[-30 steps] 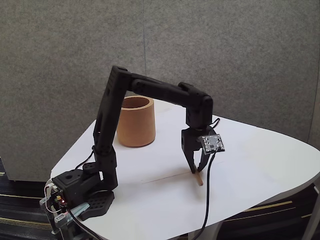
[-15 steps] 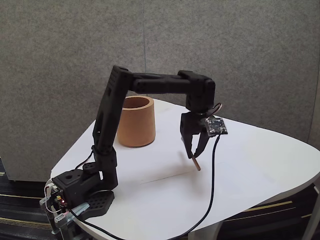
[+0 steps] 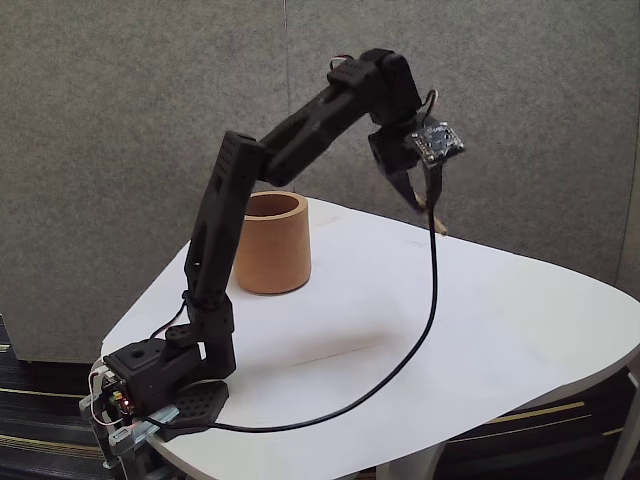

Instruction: Grab the pen and put it in the pen holder.

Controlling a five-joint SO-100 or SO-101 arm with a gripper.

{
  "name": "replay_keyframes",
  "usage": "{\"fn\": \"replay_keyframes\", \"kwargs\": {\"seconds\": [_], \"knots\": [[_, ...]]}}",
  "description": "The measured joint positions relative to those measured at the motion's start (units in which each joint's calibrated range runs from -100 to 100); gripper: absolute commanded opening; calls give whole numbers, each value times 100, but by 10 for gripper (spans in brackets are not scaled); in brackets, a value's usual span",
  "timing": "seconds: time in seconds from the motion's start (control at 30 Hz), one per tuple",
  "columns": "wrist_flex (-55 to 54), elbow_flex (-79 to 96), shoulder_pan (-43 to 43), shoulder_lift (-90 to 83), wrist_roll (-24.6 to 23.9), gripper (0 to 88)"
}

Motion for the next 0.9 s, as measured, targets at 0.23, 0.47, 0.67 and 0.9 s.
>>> {"fn": "replay_keyframes", "kwargs": {"seconds": [0.23, 0.47, 0.67, 0.9], "knots": [[17, -1155, -389, -8, 454, 6], [17, -1218, -1263, -517, 581, 6], [17, -1218, -2167, -762, 752, 6], [17, -1218, -2725, -762, 1177, 5]]}}
